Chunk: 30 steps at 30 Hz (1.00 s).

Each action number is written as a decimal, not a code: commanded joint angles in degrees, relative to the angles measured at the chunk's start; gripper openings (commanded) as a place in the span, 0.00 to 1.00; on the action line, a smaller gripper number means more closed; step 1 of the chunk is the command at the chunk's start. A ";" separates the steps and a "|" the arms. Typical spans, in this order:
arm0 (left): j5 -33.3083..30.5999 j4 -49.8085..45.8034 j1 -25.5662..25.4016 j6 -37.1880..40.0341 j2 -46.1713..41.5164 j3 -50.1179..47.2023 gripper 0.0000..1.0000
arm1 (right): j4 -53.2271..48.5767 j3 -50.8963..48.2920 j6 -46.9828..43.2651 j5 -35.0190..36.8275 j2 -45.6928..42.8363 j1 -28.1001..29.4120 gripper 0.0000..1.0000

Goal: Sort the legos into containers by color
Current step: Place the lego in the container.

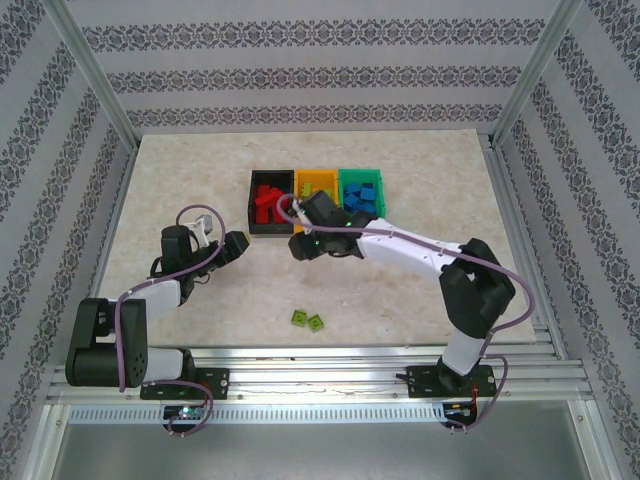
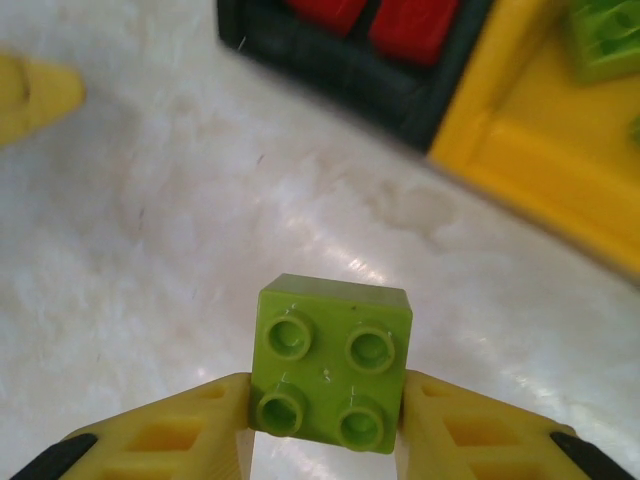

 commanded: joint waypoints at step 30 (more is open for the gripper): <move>1.00 2.08 1.37 0.14 -1.19 -0.81 0.90 | -2.95 26.92 -3.16 -1.17 18.34 -13.58 0.59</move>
